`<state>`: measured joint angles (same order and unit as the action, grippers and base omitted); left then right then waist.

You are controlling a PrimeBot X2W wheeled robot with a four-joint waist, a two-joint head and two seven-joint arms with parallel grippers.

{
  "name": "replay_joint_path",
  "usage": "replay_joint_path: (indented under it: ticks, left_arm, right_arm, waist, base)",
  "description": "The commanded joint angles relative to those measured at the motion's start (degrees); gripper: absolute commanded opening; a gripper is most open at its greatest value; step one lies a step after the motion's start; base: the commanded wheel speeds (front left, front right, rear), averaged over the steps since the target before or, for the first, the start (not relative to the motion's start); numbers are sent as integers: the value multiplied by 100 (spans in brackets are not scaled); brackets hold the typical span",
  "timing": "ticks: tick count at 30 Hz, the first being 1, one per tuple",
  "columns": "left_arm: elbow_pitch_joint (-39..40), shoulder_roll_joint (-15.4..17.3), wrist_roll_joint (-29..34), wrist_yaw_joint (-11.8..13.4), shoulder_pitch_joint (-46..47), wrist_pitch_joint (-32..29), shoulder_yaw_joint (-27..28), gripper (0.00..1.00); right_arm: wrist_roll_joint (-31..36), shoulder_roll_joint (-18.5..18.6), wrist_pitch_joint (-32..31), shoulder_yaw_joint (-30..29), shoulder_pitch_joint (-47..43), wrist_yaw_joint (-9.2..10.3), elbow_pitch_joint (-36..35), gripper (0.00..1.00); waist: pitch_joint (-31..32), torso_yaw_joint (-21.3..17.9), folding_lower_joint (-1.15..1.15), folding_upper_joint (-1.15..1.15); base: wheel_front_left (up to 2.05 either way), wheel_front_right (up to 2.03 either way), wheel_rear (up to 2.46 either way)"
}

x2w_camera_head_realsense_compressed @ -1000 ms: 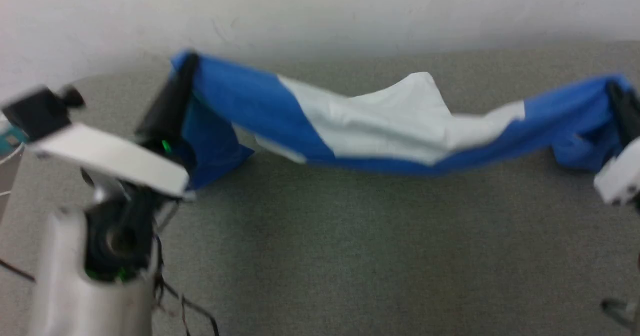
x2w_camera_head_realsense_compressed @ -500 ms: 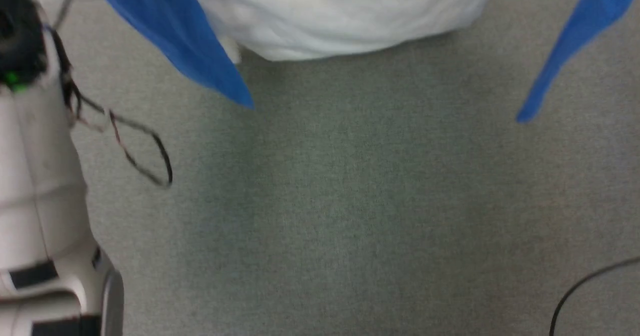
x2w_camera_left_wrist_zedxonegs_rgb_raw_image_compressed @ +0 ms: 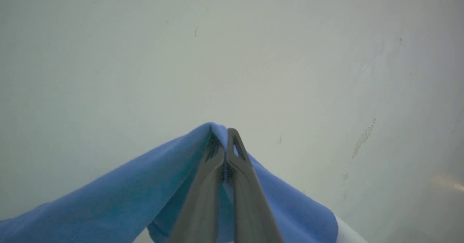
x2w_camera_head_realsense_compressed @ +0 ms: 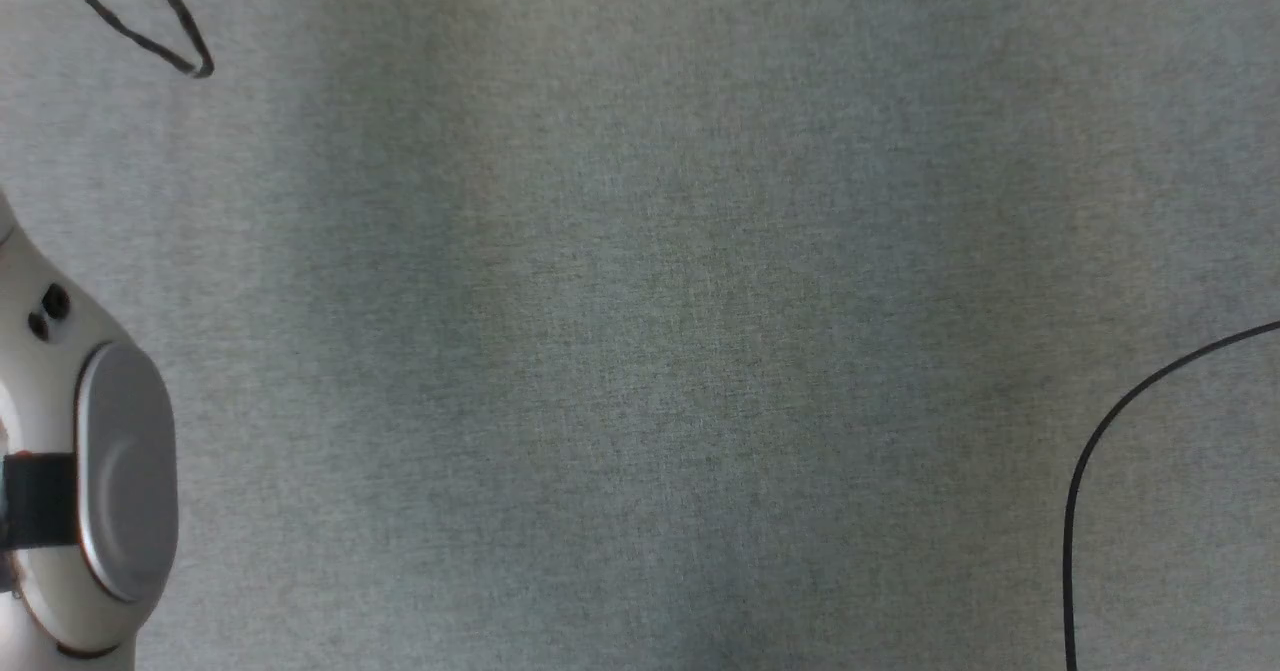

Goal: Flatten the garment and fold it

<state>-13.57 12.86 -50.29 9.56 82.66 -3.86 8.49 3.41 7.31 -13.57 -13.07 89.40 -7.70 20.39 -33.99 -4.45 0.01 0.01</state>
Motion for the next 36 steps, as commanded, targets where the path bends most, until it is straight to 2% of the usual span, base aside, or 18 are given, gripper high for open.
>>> replay_joint_path:
  ticks: [1,5,8,11,15,18,21,23,26,32,36]
  left_arm:
    - [-74,34,-53,-62,27,79,92,0]
    - [-298,59,-59,-320,-353,-72,-83,0]
    - [-484,318,245,-582,-994,-333,-459,0]
    - [-632,635,714,-833,-1755,-555,-959,0]
    - [-693,811,1131,-990,-2851,-724,-1481,0]
    - [-608,815,1151,-1054,-3708,-882,-1699,0]
    - [-352,763,1051,-1020,-4599,-1064,-1822,0]
    - [-253,743,995,-993,-4884,-1114,-1834,0]
    - [97,702,816,-896,-5703,-1248,-1830,0]
    - [897,502,321,-619,-7144,-1430,-1682,0]
    - [1398,450,169,-425,-7886,-1583,-1681,0]
  right_arm:
    - [44,57,64,-92,77,21,111,0]
    - [-70,90,130,22,-96,21,427,0]
    - [-286,166,56,170,-551,21,657,0]
    - [-581,313,-83,344,-1221,21,781,0]
    - [-1129,496,-390,498,-2350,21,653,0]
    - [-1502,640,-650,589,-3332,21,330,0]
    - [-1754,688,-879,526,-4407,21,-209,0]
    - [-1793,690,-946,473,-4763,21,-397,0]
    - [-1812,583,-1169,280,-5794,21,-1018,0]
    - [-1725,-95,-1670,-285,-7611,21,-2175,0]
    - [-1616,-364,-1896,-629,-8499,21,-2746,0]
  waist:
    - [-231,-53,-1,-1]
    - [-204,7,-1,-1]
    - [-61,45,-1,-1]
    - [174,118,-1,-1]
    - [642,244,-1,-1]
    - [1027,314,-1,-1]
    - [1403,370,-1,-1]
    - [1518,386,-1,-1]
    - [1798,411,-1,-1]
    - [2236,448,-1,-1]
    - [2443,483,-1,-1]
  base:
    - [0,0,0]
    - [0,0,0]
    - [0,0,0]
    - [0,0,0]
    - [0,0,0]
    - [0,0,0]
    - [0,0,0]
    - [0,0,0]
    - [0,0,0]
    - [0,0,0]
    - [0,0,0]
